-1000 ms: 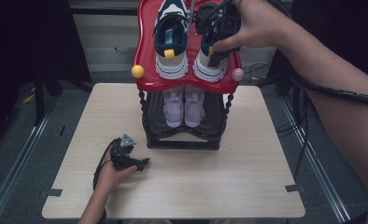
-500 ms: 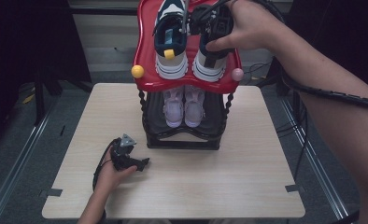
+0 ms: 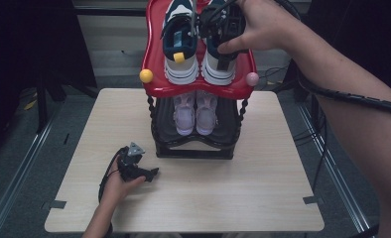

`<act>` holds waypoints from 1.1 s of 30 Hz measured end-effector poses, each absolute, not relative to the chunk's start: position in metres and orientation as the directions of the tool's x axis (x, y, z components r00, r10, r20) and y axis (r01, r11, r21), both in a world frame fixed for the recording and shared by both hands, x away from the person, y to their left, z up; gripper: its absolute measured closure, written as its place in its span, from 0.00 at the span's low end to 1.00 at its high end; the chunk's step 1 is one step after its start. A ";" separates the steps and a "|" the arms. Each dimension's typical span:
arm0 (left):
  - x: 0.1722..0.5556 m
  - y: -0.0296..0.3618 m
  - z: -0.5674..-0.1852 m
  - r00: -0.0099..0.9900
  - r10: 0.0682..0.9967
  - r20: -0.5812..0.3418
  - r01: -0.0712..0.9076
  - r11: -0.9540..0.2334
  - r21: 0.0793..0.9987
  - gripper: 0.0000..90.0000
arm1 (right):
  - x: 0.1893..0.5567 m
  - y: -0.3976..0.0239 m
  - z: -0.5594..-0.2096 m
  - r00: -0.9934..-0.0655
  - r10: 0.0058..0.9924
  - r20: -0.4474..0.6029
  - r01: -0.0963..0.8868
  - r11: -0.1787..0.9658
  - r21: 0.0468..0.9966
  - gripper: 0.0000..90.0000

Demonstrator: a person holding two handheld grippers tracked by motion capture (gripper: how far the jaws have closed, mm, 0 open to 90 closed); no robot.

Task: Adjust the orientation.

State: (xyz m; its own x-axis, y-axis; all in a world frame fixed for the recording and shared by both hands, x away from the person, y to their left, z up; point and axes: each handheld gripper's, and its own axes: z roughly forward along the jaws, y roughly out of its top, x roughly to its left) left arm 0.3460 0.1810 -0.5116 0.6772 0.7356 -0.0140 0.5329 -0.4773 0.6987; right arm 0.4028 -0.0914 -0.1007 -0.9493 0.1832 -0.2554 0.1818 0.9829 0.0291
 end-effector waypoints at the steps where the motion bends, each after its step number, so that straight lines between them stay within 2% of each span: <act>1: 0.346 0.181 -0.512 0.677 0.736 -0.014 0.533 -0.477 0.699 0.00 | 0.404 -0.092 -0.100 -0.948 0.185 -0.259 0.183 0.983 0.030 0.81; 17: 0.346 0.181 -0.512 0.677 0.736 -0.014 0.533 -0.477 0.699 0.00 | 0.406 -0.088 -0.107 -0.943 0.173 -0.284 0.177 0.984 0.011 0.80; 33: 0.346 0.181 -0.512 0.678 0.735 -0.014 0.533 -0.478 0.699 0.00 | 0.403 -0.085 -0.107 -0.939 0.184 -0.291 0.182 0.983 0.036 0.79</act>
State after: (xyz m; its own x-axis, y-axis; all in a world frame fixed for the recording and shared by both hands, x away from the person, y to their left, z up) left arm 0.3461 0.1811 -0.5116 0.6776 0.7353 -0.0136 0.5326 -0.4779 0.6985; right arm 0.4027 -0.0853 -0.1070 -0.9389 0.1845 -0.2905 0.1819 0.9827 0.0361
